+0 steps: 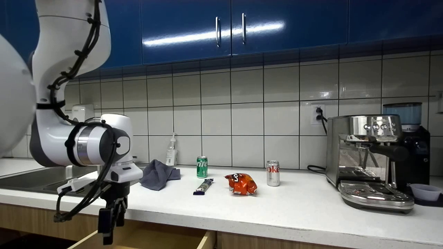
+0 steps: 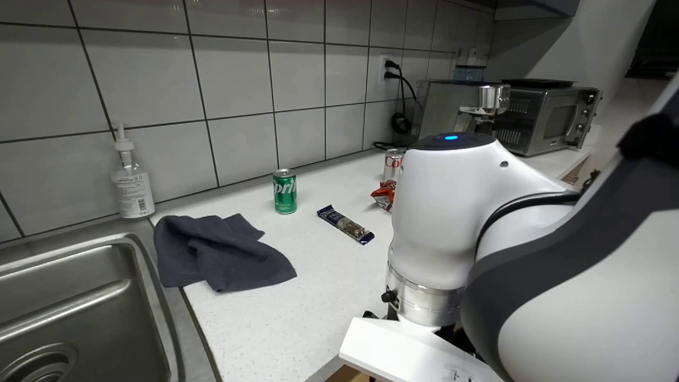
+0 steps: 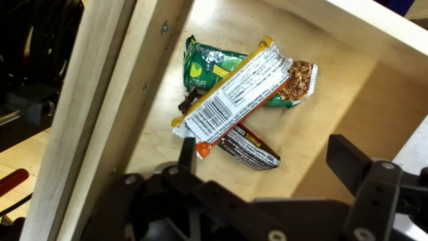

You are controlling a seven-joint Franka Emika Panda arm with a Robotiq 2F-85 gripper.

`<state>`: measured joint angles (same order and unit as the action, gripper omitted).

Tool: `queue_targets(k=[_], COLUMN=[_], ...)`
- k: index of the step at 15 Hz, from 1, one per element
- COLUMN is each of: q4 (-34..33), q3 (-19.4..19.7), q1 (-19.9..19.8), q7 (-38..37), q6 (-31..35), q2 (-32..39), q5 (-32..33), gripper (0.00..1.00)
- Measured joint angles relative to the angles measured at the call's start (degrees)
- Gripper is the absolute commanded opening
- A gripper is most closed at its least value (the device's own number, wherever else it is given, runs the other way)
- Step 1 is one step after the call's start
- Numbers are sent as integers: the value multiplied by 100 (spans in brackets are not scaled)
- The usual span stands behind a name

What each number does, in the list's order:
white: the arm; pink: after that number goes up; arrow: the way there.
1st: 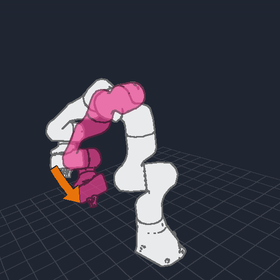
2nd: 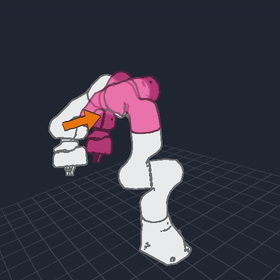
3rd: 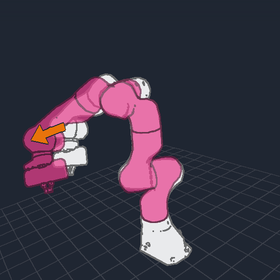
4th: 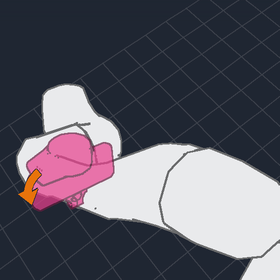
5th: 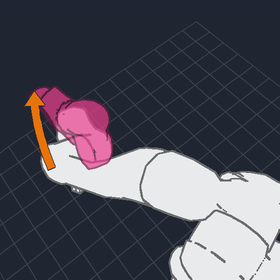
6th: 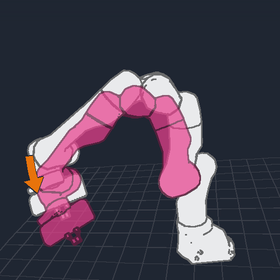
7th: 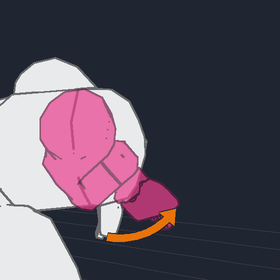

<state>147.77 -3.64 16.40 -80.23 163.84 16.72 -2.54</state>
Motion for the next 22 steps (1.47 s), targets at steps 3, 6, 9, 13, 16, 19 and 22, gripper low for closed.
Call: queue_targets(k=[3,6,9,13,16,19,22], q4=[-3,-2,0,-9,-87,-246,-477], q3=[-11,-17,-58,-206,-201,-156,-56], q1=[0,-7,-74,-285,-399,-506,-607], q7=[250,501,934,1803,2166,2443,2607], q6=[43,41,1,-176,-443,-740,-1089], q2=[-161,-354,-532,-735,-875,-990,-1054], q5=[-12,-49,-176,-607,-691,-672,-531], gripper=[100,100,100,100,100,100,100])
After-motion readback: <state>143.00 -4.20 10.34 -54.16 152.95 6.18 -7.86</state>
